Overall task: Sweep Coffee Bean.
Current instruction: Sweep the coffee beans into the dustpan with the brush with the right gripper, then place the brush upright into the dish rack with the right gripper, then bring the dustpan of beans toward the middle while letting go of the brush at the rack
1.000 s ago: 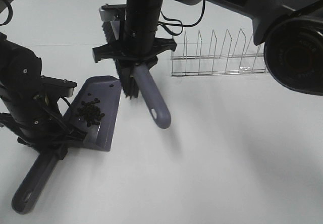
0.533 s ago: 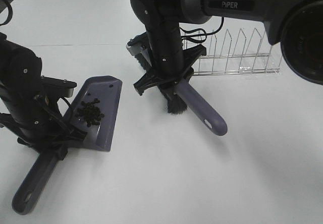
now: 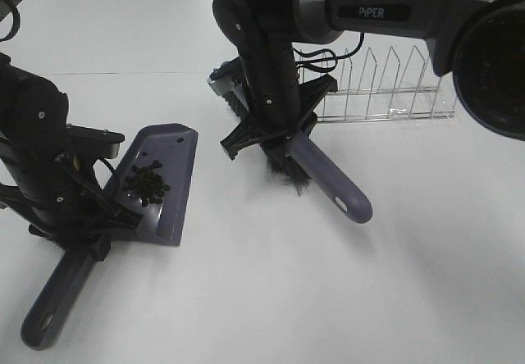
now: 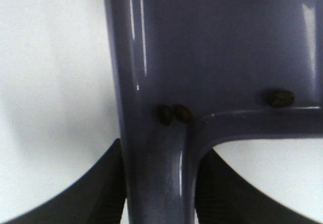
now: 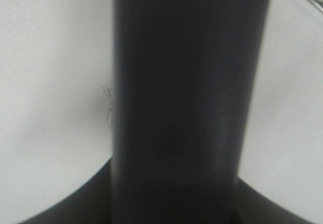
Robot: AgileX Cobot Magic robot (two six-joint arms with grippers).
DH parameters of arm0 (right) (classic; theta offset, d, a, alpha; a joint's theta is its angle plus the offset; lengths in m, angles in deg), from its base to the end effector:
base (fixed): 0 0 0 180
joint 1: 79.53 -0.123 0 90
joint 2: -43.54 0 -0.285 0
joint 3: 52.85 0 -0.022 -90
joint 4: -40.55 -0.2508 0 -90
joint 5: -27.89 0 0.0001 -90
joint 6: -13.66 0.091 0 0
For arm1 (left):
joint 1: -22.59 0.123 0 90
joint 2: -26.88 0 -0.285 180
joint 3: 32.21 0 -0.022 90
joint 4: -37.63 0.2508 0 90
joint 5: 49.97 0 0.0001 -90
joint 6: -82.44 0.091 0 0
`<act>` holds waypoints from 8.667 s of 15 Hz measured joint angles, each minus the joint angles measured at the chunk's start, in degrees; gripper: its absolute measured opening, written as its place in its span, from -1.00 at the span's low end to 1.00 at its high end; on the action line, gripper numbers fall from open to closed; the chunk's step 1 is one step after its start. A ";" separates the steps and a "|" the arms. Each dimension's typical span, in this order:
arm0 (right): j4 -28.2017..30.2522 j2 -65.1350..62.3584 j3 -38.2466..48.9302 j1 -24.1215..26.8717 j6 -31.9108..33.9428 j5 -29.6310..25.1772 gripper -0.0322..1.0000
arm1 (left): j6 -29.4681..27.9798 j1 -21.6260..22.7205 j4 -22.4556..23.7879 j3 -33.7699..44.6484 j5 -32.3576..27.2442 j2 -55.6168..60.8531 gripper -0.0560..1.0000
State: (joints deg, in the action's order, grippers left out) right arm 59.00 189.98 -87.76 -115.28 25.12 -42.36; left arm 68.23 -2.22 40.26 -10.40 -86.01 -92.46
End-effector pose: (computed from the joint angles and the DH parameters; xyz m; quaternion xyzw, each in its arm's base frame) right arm 0.4034 0.2570 0.1221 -0.2629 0.9530 -0.1436 0.0460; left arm 0.2901 -0.1314 0.0991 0.1105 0.9935 0.0050 0.0278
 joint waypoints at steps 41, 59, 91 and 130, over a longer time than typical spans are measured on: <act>-20.68 -22.52 28.07 25.61 -9.00 0.00 -0.33 | 0.00 0.00 -1.26 0.00 0.17 0.00 -0.27; -16.62 -14.95 20.91 27.85 -8.65 0.29 -0.33 | 0.00 0.00 -2.23 0.00 -1.83 -0.06 -0.27; -24.29 0.69 -3.72 29.97 -6.13 -0.34 -0.27 | 0.06 0.00 -2.18 -0.11 -3.78 -0.06 -0.27; -29.62 -22.86 4.35 29.85 -8.71 0.11 0.10 | -3.67 0.00 -2.18 -12.32 -3.09 -6.76 -0.23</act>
State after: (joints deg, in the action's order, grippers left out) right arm 29.37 167.12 -83.41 -85.43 16.41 -42.24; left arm 64.56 -2.22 38.09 -22.71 -89.11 -99.22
